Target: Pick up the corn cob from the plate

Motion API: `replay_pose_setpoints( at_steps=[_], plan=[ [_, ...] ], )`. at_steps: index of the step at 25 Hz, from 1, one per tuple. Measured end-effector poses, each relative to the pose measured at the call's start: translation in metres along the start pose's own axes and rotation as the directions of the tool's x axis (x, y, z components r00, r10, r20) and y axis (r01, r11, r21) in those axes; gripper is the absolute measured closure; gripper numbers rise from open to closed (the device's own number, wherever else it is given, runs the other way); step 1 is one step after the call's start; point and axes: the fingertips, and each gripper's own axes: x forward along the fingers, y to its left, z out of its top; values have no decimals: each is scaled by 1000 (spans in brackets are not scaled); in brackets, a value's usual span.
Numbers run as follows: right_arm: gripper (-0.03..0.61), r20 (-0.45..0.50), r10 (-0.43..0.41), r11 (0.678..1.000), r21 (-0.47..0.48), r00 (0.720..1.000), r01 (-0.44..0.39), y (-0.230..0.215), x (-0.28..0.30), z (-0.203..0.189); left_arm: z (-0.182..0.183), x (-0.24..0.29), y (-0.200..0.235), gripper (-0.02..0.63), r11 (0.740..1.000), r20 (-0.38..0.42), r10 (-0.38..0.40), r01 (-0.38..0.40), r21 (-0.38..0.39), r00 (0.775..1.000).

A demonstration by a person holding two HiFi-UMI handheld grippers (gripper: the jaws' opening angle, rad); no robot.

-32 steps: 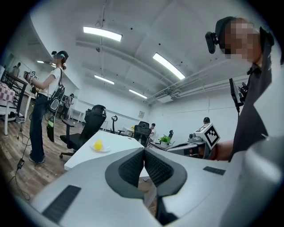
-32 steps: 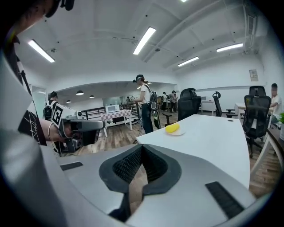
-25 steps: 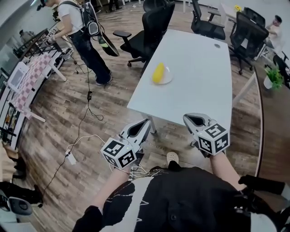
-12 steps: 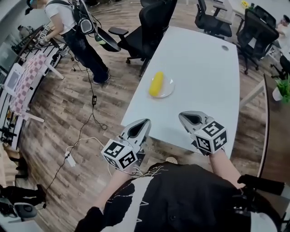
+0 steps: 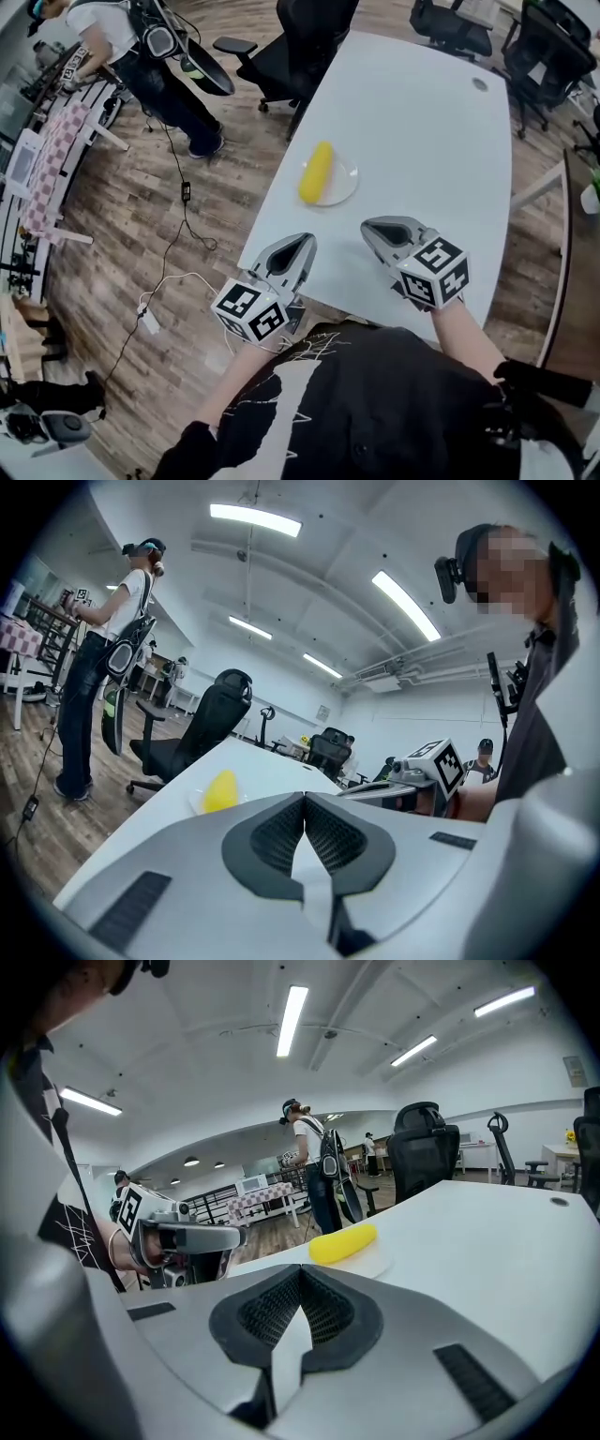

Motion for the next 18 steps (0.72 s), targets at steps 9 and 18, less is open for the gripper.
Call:
replay_pose_setpoints(
  at_steps=[9, 18],
  plan=[
    [563, 6, 57, 998, 14, 998, -57, 3, 31, -4, -7, 23, 8, 600, 1000, -6, -22, 22, -6, 1000],
    [563, 16, 25, 996, 90, 1000, -27, -5, 59, -8, -20, 41, 39, 600, 999, -56, -41, 40, -22, 998]
  ],
)
